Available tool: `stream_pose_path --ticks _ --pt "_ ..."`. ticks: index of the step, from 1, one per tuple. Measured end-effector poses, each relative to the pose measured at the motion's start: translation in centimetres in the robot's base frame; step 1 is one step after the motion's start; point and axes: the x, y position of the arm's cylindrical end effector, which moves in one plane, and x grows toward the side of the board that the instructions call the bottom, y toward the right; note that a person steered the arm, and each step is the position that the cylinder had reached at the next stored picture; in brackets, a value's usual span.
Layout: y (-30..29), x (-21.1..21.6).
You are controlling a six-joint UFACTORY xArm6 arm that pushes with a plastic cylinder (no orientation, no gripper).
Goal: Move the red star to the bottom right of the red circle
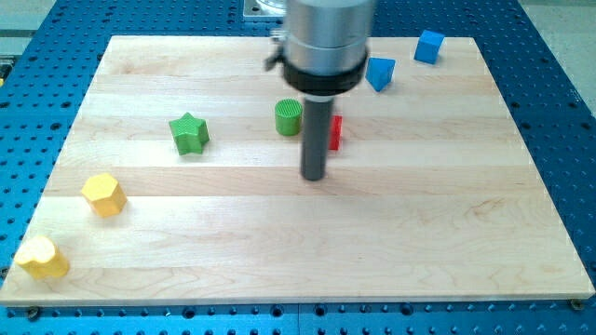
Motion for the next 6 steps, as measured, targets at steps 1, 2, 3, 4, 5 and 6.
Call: stream_pose_path --ticks 1,2,3,4,5,6 --pt "-1.6 -1.8" --pt "-1.2 -3.7" --pt "1.2 -4.1" --pt "8.3 -4.2" --pt "12.6 -3.2" --pt "6.4 -3.3"
